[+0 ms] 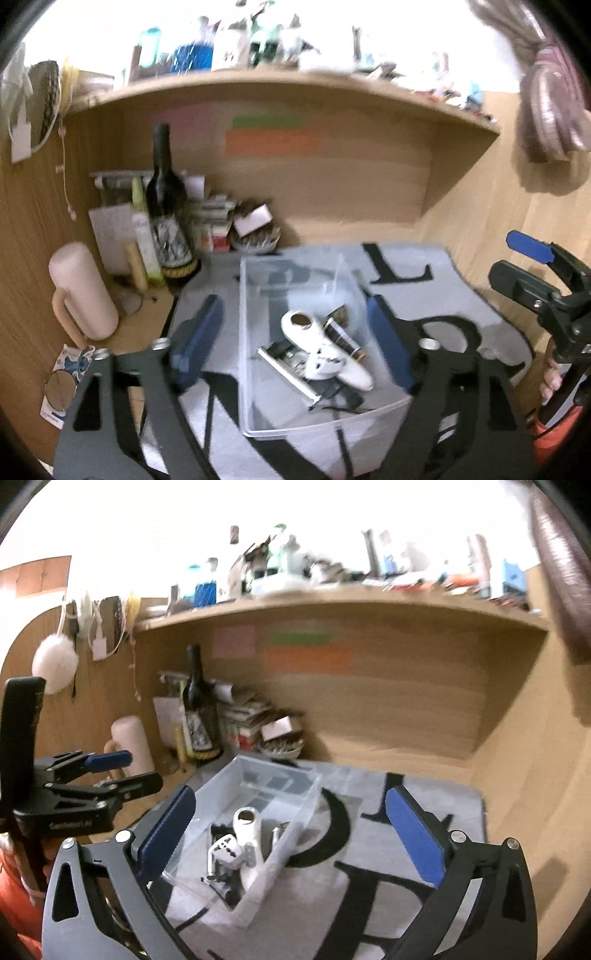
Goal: Organize rigid objects
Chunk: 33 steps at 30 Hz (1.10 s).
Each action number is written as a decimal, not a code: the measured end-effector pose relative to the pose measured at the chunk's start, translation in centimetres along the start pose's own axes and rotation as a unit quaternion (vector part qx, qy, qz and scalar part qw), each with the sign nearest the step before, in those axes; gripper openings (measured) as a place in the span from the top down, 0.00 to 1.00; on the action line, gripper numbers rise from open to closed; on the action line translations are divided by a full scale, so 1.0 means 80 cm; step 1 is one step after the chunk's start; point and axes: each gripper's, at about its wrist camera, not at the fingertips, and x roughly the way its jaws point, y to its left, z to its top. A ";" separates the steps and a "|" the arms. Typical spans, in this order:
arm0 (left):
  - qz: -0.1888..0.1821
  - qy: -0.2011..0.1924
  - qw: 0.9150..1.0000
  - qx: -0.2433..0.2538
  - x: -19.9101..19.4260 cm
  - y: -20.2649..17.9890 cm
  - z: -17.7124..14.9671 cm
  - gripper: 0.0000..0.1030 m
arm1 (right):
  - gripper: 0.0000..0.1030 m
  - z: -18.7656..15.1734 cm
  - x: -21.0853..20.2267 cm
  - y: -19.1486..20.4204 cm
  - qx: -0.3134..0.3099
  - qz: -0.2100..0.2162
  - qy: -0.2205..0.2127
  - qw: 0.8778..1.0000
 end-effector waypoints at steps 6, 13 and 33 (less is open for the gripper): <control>0.000 -0.069 0.998 -0.006 -0.031 -0.020 -0.001 0.01 | 0.00 -0.008 -0.022 -0.003 -0.001 -0.037 -0.029 0.999; 0.005 -0.101 0.995 0.020 -0.045 -0.043 -0.005 0.01 | 0.00 -0.017 -0.029 -0.015 0.021 -0.044 -0.034 0.998; 0.000 -0.100 0.995 0.014 -0.041 -0.042 -0.009 0.01 | 0.00 -0.020 -0.028 -0.014 0.021 -0.042 -0.030 0.998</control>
